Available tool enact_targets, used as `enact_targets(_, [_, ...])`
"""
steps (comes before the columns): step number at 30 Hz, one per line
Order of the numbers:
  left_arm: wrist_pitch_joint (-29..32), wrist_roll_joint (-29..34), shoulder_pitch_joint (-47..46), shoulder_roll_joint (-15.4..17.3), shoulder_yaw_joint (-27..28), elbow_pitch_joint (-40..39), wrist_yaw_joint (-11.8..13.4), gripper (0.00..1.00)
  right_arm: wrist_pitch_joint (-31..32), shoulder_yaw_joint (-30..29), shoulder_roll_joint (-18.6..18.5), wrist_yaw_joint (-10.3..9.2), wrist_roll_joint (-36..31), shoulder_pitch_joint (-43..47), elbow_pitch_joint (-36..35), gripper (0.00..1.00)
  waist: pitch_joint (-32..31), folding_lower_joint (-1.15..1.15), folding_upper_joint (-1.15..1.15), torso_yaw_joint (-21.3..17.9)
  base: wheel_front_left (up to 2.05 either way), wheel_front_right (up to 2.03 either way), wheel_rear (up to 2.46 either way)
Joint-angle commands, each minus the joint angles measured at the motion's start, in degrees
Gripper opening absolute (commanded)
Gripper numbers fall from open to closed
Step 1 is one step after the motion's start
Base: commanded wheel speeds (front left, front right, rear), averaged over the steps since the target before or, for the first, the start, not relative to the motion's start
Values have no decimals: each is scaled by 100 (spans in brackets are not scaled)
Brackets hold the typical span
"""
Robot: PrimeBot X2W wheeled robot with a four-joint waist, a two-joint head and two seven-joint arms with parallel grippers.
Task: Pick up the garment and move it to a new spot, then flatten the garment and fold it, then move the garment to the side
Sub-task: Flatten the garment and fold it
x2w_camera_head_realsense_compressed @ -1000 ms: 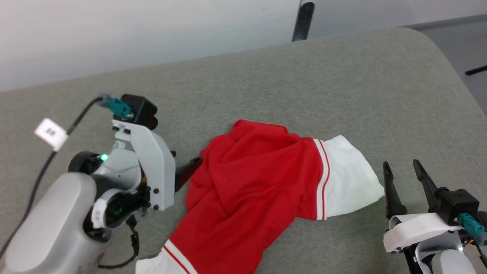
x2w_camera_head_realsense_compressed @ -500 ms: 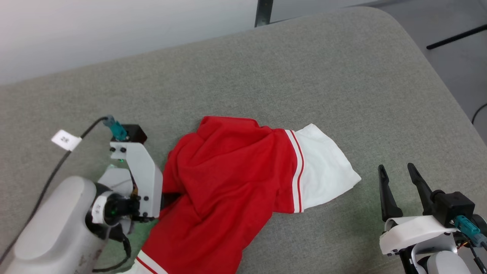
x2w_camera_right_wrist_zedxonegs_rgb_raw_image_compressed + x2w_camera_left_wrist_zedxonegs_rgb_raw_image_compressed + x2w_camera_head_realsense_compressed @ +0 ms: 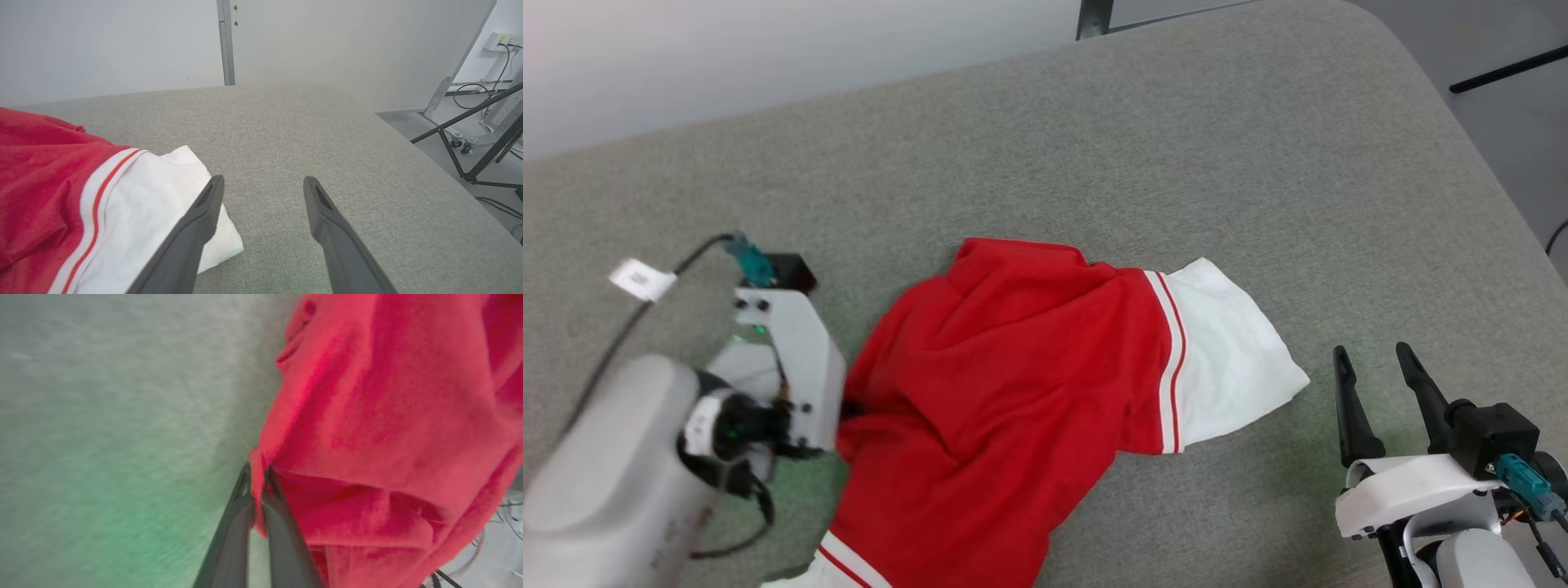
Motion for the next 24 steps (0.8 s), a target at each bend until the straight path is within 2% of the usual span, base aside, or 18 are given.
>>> enact_targets(1, [-33, 133, -55, 155, 2, 100, -14, 0, -38, -11, 8, -8, -34, -85, 9, 100, -2, 0, 0, 20, 0, 0, 0])
enact_targets(12, [-718, 815, -1106, 427, -90, 459, -601, 0, -19, 104, 8, -8, -63, -95, 1, 100, 43, 0, 0, -36, 0, 0, 0])
enact_targets(21, [-1527, 1333, -2126, 235, -303, 1167, -1066, 0, -4, 161, 9, -8, -38, -141, -46, 100, 218, 0, 0, -235, 0, 0, 0])
enact_targets(24, [-1780, 1487, -2438, 164, -392, 1447, -1142, 0, -13, 180, 9, -8, -17, -151, -51, 100, 312, 0, 0, -278, 0, 0, 0])
